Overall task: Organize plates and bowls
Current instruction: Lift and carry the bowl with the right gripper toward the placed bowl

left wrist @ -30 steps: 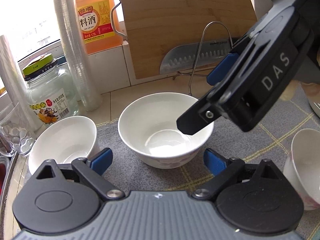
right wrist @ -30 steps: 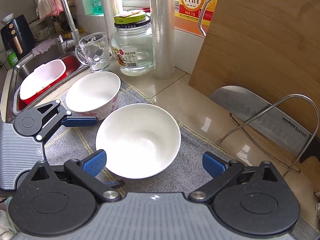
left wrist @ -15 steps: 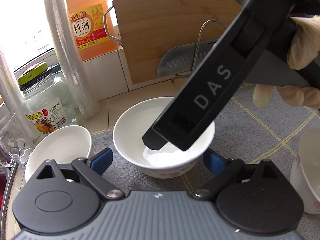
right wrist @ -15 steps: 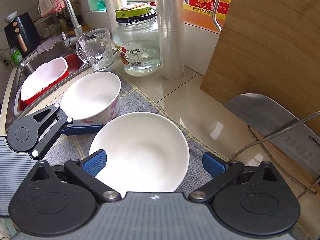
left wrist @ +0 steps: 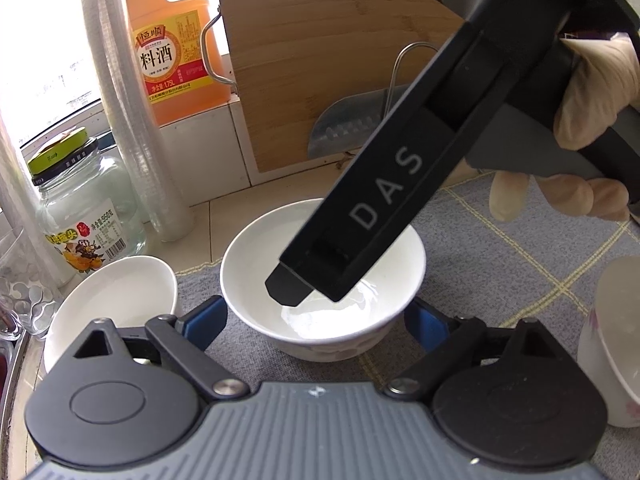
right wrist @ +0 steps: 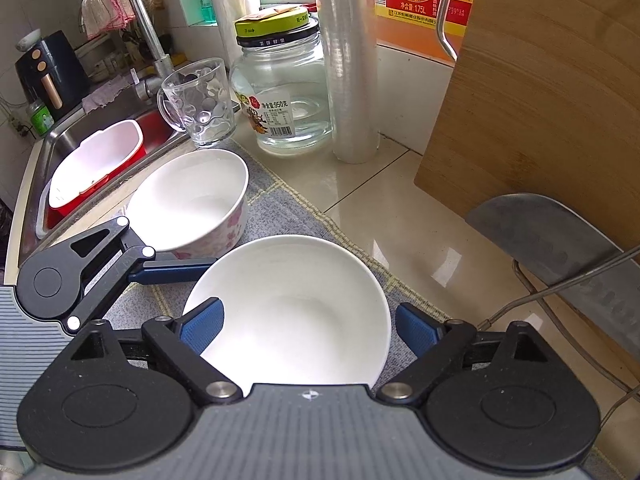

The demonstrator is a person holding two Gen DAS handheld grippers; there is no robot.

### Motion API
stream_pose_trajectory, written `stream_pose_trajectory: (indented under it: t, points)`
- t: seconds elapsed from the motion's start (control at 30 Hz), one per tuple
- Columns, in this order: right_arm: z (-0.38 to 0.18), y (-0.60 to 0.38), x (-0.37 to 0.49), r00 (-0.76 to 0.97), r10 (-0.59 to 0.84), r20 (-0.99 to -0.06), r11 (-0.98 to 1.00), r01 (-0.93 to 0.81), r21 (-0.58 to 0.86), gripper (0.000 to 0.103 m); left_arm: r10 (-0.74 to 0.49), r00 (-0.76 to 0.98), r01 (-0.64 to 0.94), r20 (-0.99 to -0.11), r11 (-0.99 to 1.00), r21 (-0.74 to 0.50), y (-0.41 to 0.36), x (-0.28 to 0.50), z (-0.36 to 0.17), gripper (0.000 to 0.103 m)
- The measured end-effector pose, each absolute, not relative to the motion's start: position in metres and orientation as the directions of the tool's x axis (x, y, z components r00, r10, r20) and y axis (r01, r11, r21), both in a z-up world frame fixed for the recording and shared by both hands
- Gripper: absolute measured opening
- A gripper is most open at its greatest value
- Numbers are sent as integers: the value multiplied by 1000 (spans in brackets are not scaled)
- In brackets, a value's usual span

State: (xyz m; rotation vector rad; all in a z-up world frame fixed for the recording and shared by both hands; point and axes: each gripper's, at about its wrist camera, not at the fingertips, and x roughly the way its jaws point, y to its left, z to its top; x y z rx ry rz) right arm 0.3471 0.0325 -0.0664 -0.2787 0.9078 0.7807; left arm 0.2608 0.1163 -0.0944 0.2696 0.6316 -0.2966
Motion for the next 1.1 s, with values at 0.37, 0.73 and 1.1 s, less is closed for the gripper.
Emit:
stream_pose_trajectory:
  t: [0.37,0.73,1.1]
  points:
    - [-66,32,347,361,492,-792,696,-709,110,90,-207,766,366,-609,919,148,116,261,-95,92]
    - [-67,32,348,356,494,-793,696,-708,115,90,-228,761,380,-607,915,134,118,264,-96,92]
    - [-66,31,348,353,500,-791,702,-699,133,90,-228,756,383,-613,914,132,117,263,-96,91]
